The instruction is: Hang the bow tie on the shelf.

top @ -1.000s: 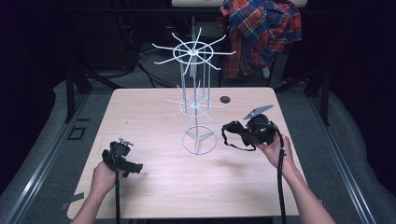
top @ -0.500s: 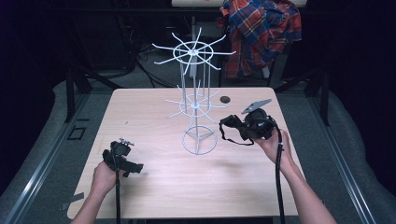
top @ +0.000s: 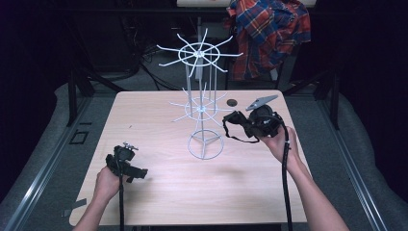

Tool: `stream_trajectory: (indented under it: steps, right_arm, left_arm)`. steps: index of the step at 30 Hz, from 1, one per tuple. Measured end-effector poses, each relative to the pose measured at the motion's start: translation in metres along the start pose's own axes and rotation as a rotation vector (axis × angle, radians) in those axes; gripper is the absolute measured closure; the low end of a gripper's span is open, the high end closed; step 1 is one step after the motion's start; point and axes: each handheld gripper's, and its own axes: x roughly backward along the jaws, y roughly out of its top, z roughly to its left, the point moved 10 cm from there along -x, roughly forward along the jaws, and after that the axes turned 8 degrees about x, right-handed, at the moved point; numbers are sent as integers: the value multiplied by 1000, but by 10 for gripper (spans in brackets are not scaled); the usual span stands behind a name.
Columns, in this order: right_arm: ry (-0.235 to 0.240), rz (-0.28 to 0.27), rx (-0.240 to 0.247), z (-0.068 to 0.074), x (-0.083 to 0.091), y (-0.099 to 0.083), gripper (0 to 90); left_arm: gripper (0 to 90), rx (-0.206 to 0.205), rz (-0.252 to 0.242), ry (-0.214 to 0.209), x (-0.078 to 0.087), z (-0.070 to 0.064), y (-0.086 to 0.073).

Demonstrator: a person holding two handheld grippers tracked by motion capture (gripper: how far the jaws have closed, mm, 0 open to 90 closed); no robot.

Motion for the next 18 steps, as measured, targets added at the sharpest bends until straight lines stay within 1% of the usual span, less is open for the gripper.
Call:
stream_trajectory:
  steps: [5, 7, 10, 18]
  right_arm:
    - [-5, -12, 8, -2, 4, 7, 743]
    - [-11, -6, 15, -2, 5, 8, 743]
    - [-8, -12, 18, -2, 4, 12, 743]
    - [-3, -4, 18, -4, 0, 15, 743]
  left_arm:
    - [0, -2, -2, 1, 0, 0, 0]
    - [0, -2, -1, 1, 0, 0, 0]
    - [0, 2, 1, 0, 0, 0, 0]
    - [0, -2, 2, -1, 0, 0, 0]
